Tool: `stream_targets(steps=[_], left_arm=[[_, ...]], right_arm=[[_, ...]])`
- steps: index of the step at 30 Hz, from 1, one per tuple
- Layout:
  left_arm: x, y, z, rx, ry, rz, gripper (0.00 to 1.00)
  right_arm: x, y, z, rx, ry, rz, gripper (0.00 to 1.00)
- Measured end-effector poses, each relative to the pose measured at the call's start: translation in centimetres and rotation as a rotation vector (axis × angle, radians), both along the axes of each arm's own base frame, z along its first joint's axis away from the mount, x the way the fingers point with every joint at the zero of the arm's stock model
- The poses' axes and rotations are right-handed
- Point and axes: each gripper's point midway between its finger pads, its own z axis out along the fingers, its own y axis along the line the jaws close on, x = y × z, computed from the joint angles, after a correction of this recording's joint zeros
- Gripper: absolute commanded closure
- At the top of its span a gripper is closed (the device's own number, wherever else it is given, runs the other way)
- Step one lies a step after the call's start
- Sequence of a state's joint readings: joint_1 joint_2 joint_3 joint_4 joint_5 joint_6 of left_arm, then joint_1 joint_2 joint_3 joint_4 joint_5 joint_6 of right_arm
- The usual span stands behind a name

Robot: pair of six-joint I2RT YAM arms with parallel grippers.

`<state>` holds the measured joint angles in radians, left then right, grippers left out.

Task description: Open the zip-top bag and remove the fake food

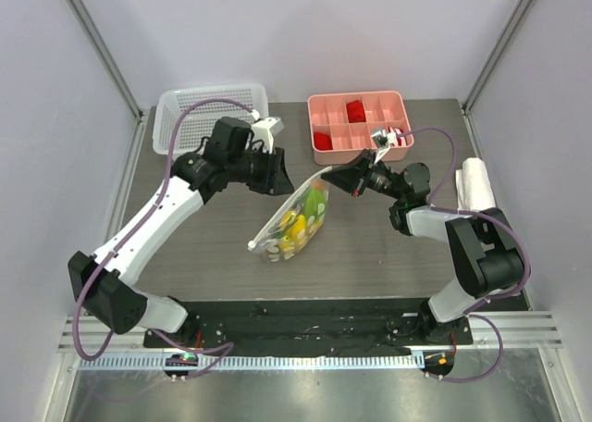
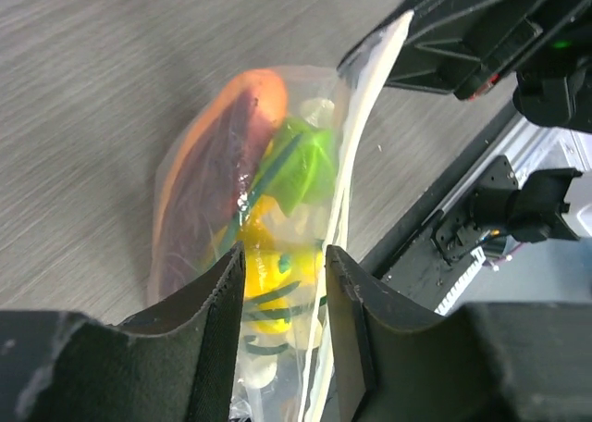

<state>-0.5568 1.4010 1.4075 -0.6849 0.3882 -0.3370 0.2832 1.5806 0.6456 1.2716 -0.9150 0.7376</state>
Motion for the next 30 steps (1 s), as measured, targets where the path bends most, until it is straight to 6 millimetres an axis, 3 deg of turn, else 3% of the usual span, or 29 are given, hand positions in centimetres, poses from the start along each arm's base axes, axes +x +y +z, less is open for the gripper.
stream_targets(steps=[14, 16, 17, 19, 20, 22, 27, 28, 30], left_arm=[[-2.4, -0.5, -3.7, -0.014, 0.106, -0.083, 0.66], [-2.6, -0.5, -3.8, -0.023, 0.111, -0.093, 0.94], [-2.8, -0.6, -3.9, -0.029, 0.116, -0.097, 1.0], [-2.9, -0.7, -3.7, -0.042, 0.119, -0.098, 1.0], [-2.8, -0.8, -3.5, -0.048, 0.117, -0.093, 1.0], [-2.5, -0.9, -3.1, -0.062, 0.104, -0.076, 1.0], [-1.4, -0.8, -1.4, -0.124, 0.028, 0.028, 1.0], [-1.4, -0.7, -1.0, -0.144, 0.013, 0.057, 1.0], [-1.5, -0.8, -0.5, -0.171, -0.015, 0.094, 1.0]], right_arm=[[0.0, 0.0, 0.0, 0.0, -0.001, 0.0, 0.99], [0.1, 0.0, 0.0, 0.0, -0.001, -0.003, 0.99], [0.1, 0.0, 0.0, -0.001, 0.001, -0.004, 0.96], [0.3, 0.1, 0.0, -0.004, 0.014, -0.006, 0.84], [0.5, 0.2, 0.0, -0.006, 0.023, -0.009, 0.7], [1.4, 0.4, 0.0, -0.014, 0.059, -0.038, 0.61], [6.6, 0.4, -0.6, -0.089, 0.337, -0.262, 0.49], [7.6, 0.1, -0.7, -0.117, 0.414, -0.325, 0.37], [8.3, -0.8, -0.9, -0.154, 0.507, -0.408, 0.28]])
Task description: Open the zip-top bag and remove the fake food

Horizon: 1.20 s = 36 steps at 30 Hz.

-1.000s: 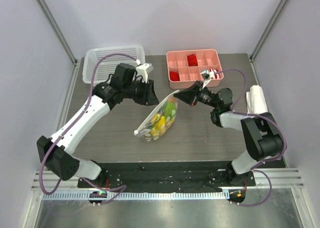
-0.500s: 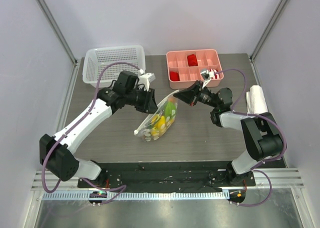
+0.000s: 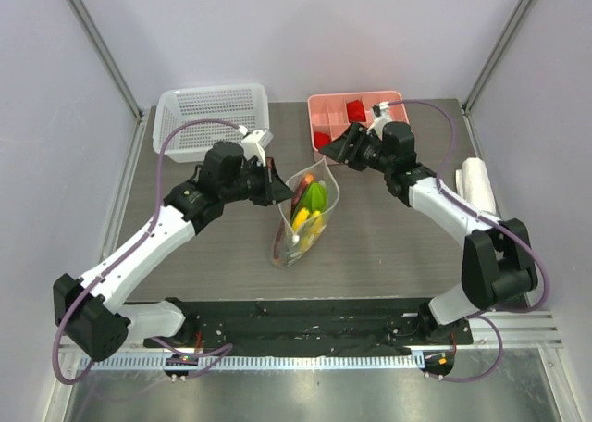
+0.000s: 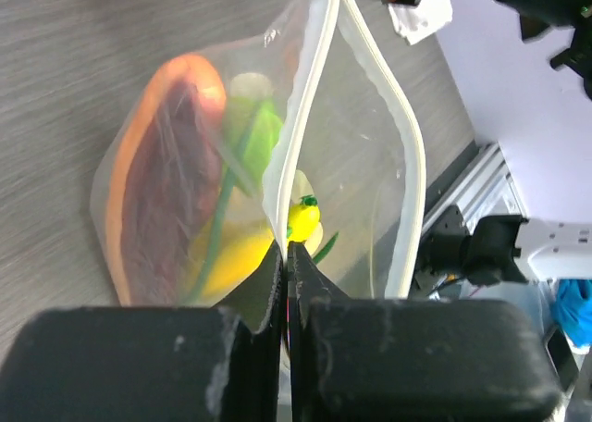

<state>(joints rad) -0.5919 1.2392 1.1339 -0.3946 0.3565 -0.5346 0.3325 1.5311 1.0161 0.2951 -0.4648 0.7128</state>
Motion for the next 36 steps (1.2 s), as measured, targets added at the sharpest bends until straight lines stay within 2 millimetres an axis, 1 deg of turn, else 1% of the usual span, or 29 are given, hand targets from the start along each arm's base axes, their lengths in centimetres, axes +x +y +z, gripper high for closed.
stream_targets(steps=[1, 4, 6, 8, 10, 11, 12, 14, 15, 16, 17, 18, 19, 21, 22, 24, 25, 26, 28, 32, 33, 34, 35, 36], left_arm=[[-0.2, -0.2, 0.2, -0.01, -0.012, 0.015, 1.0], [-0.7, -1.5, 0.8, -0.025, -0.048, 0.027, 1.0], [-1.0, -2.4, 1.0, -0.037, -0.057, 0.023, 1.0], [-1.1, -3.0, 1.0, -0.042, -0.064, 0.02, 1.0], [-0.8, -3.2, 0.8, -0.041, -0.066, 0.03, 1.0], [-0.7, -3.2, 0.9, -0.04, -0.068, 0.035, 1.0], [-0.6, -3.2, 0.9, -0.041, -0.072, 0.039, 1.0], [-0.4, -3.1, 0.9, -0.042, -0.079, 0.048, 1.0], [-0.3, -3.1, 1.0, -0.043, -0.081, 0.051, 1.0], [-0.3, -3.1, 1.0, -0.044, -0.084, 0.053, 1.0], [-0.2, -3.2, 1.0, -0.046, -0.086, 0.053, 1.0], [-0.2, -3.2, 1.0, -0.046, -0.087, 0.053, 1.0], [-0.2, -3.2, 1.0, -0.047, -0.088, 0.053, 1.0], [-0.2, -3.2, 1.1, -0.049, -0.091, 0.053, 1.0], [-0.1, -3.2, 1.1, -0.05, -0.091, 0.054, 1.0], [-0.2, -3.2, 1.0, -0.049, -0.09, 0.053, 1.0], [-0.1, -3.2, 1.0, -0.048, -0.09, 0.054, 1.0], [-0.1, -3.1, 1.0, -0.047, -0.092, 0.056, 1.0], [-0.1, -3.1, 1.0, -0.045, -0.095, 0.06, 1.0], [0.0, -2.5, 1.2, -0.029, -0.11, 0.078, 1.0], [0.0, -2.2, 1.2, -0.019, -0.115, 0.084, 0.96], [0.0, -1.9, 1.2, -0.008, -0.124, 0.089, 0.9], [-0.1, -1.4, 1.1, 0.014, -0.125, 0.098, 0.74], [-0.2, -1.0, 1.2, 0.037, -0.133, 0.103, 0.64]], right_arm=[[-0.1, -0.6, -0.3, -0.022, 0.047, -0.041, 0.01], [-1.9, -2.6, -1.1, -0.083, 0.157, -0.128, 0.0], [-3.5, -3.5, -0.6, -0.11, 0.186, -0.161, 0.0], [-5.3, -3.8, 0.6, -0.131, 0.18, -0.17, 0.0], [-7.3, -3.7, 1.9, -0.149, 0.154, -0.16, 0.0], [-8.0, -3.6, 2.3, -0.153, 0.144, -0.156, 0.0], [-8.7, -3.5, 2.6, -0.16, 0.134, -0.152, 0.0], [-9.9, -3.5, 2.6, -0.182, 0.132, -0.141, 0.02], [-10.3, -3.5, 2.4, -0.196, 0.137, -0.142, 0.04], [-10.6, -3.7, 1.6, -0.217, 0.151, -0.146, 0.12], [-10.9, -3.8, 1.0, -0.232, 0.164, -0.147, 0.16], [-11.2, -3.9, 0.1, -0.254, 0.182, -0.149, 0.19], [-11.7, -4.3, -1.3, -0.283, 0.211, -0.155, 0.27], [-12.4, -4.5, -2.9, -0.319, 0.243, -0.154, 0.36], [-12.9, -4.7, -3.8, -0.338, 0.262, -0.151, 0.47], [-14.0, -5.0, -5.2, -0.37, 0.291, -0.142, 0.63], [-14.4, -5.0, -5.6, -0.378, 0.297, -0.139, 0.78], [-14.7, -5.0, -5.7, -0.379, 0.3, -0.138, 0.87], [-14.9, -5.0, -5.4, -0.375, 0.29, -0.135, 0.99], [-14.9, -4.8, -4.2, -0.358, 0.263, -0.129, 0.99], [-14.7, -4.5, -3.6, -0.352, 0.253, -0.126, 0.99], [-14.5, -4.2, -2.8, -0.346, 0.239, -0.122, 0.99], [-14.1, -3.9, -2.1, -0.341, 0.226, -0.117, 0.99], [-13.6, -3.4, -1.0, -0.335, 0.209, -0.111, 0.99]])
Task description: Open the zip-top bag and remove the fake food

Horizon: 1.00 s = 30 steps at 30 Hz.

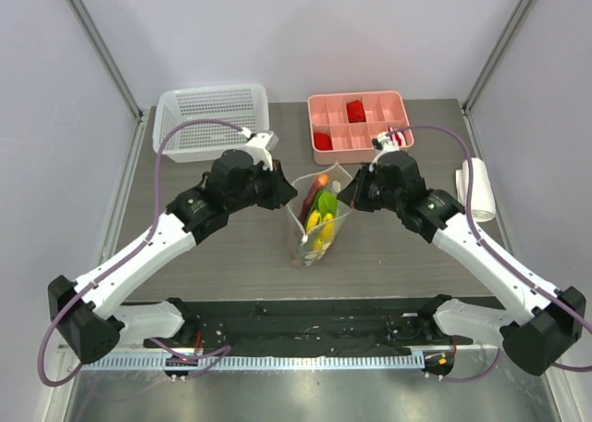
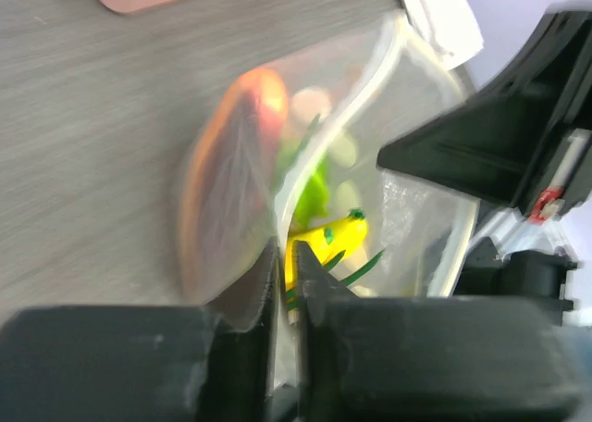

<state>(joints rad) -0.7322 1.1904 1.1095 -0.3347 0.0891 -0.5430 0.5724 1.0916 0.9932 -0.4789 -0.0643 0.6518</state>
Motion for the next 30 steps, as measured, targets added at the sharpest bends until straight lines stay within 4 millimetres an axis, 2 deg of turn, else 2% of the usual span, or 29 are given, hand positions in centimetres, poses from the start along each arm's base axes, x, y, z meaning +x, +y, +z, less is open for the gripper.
stream_targets(steps=[1, 4, 6, 7, 9, 13, 16, 20, 23, 25, 30], left_arm=[[-0.1, 0.4, 0.4, 0.018, -0.008, 0.005, 0.5], [-0.3, 1.1, 2.8, 0.026, -0.046, 0.005, 0.41], [-0.7, 1.5, 5.9, -0.008, -0.096, 0.004, 0.41], [-1.0, 1.6, 7.1, -0.032, -0.115, 0.001, 0.47], [-1.9, 1.8, 9.7, -0.089, -0.152, -0.015, 0.52], [-2.0, 0.6, 10.6, -0.119, -0.13, -0.058, 0.6], [-0.5, -1.3, 9.5, -0.108, -0.078, -0.075, 0.62], [1.6, -4.1, 3.0, -0.01, 0.077, -0.092, 0.64], [1.8, -4.8, -0.8, 0.059, 0.167, -0.101, 0.68], [1.2, -4.8, -1.8, 0.079, 0.189, -0.109, 0.64], [-1.4, -4.9, -2.5, 0.101, 0.188, -0.148, 0.52]], right_arm=[[0.4, 0.4, 0.6, 0.003, -0.01, 0.007, 0.99], [1.9, 1.9, 2.1, 0.006, -0.032, 0.031, 0.99], [2.6, 2.5, 2.1, 0.003, -0.032, 0.035, 0.99], [2.9, 2.7, 1.9, -0.002, -0.027, 0.037, 0.99], [3.2, 3.0, 1.4, -0.011, -0.015, 0.041, 0.99], [3.3, 3.6, 1.0, -0.019, -0.01, 0.055, 0.99], [3.1, 3.9, 1.0, -0.019, -0.013, 0.067, 0.99], [3.0, 4.1, 1.3, -0.021, -0.021, 0.076, 0.99], [3.1, 4.1, 1.8, -0.02, -0.036, 0.08, 0.99], [3.1, 4.2, 2.1, -0.019, -0.042, 0.083, 0.99], [3.1, 4.2, 2.3, -0.021, -0.046, 0.085, 0.99]])
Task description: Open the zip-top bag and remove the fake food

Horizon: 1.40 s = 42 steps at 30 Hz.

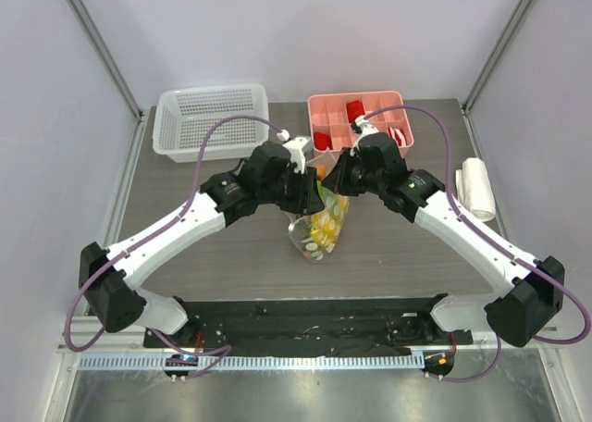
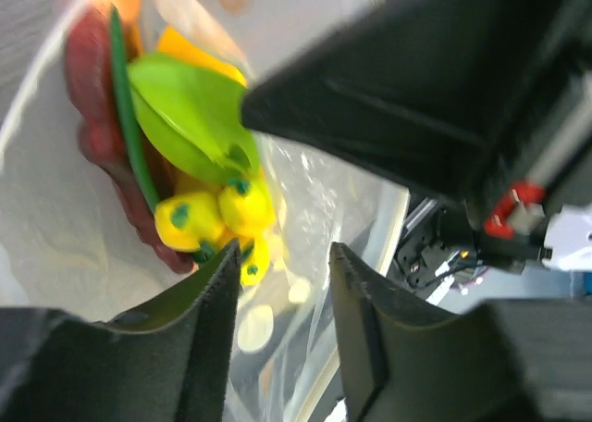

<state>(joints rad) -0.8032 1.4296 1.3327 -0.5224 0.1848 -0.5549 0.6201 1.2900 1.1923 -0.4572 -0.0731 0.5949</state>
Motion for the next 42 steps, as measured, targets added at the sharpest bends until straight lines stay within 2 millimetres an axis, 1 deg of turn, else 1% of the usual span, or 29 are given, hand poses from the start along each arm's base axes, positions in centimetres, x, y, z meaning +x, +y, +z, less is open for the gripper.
stream_targets(steps=[3, 8, 10, 11, 12, 17, 19, 21, 24, 27, 31, 37, 42], left_arm=[[-1.2, -0.1, -0.1, 0.01, -0.015, -0.02, 0.48], [-1.3, -0.4, -0.5, 0.034, -0.033, -0.014, 0.49], [-0.9, -0.2, -0.8, 0.051, -0.042, 0.004, 0.66], [-0.7, -0.2, -1.0, 0.06, -0.047, 0.013, 0.71], [-0.3, 0.0, -1.1, 0.074, -0.061, 0.026, 0.72], [0.8, 0.8, -1.4, 0.123, -0.113, 0.061, 0.67], [1.0, 1.0, -1.4, 0.133, -0.126, 0.069, 0.67], [1.1, 1.0, -1.5, 0.139, -0.127, 0.065, 0.67], [1.6, 0.4, -1.7, 0.149, -0.129, 0.055, 0.67], [1.5, -0.1, -2.9, 0.164, -0.106, 0.029, 0.67], [1.6, -0.6, -3.8, 0.17, -0.088, 0.015, 0.67], [1.3, -1.0, -3.7, 0.15, -0.073, -0.01, 0.6], [0.8, -1.3, -3.8, 0.133, -0.051, -0.028, 0.6]], right_arm=[[0.0, 0.0, 0.0, -0.002, 0.0, 0.002, 0.99], [-0.1, 0.1, 0.0, 0.001, 0.002, 0.008, 0.99], [-0.2, 0.1, 0.0, 0.003, 0.003, 0.012, 0.99], [-0.2, 0.2, 0.0, 0.004, 0.004, 0.014, 0.99], [-0.2, 0.2, 0.0, 0.005, 0.004, 0.016, 0.99], [-0.3, 0.3, 0.0, 0.007, 0.006, 0.022, 0.99], [-0.3, 0.3, 0.0, 0.007, 0.005, 0.024, 0.99], [-0.3, 0.3, 0.0, 0.007, 0.005, 0.026, 0.99], [-0.3, 0.3, 0.0, 0.007, 0.005, 0.026, 0.99], [-0.4, 0.3, 0.0, 0.009, 0.006, 0.03, 0.99], [-0.5, 0.4, 0.1, 0.01, 0.008, 0.033, 0.99], [-0.5, 0.4, 0.1, 0.012, 0.008, 0.037, 0.99], [-0.6, 0.5, 0.1, 0.013, 0.009, 0.04, 0.99]])
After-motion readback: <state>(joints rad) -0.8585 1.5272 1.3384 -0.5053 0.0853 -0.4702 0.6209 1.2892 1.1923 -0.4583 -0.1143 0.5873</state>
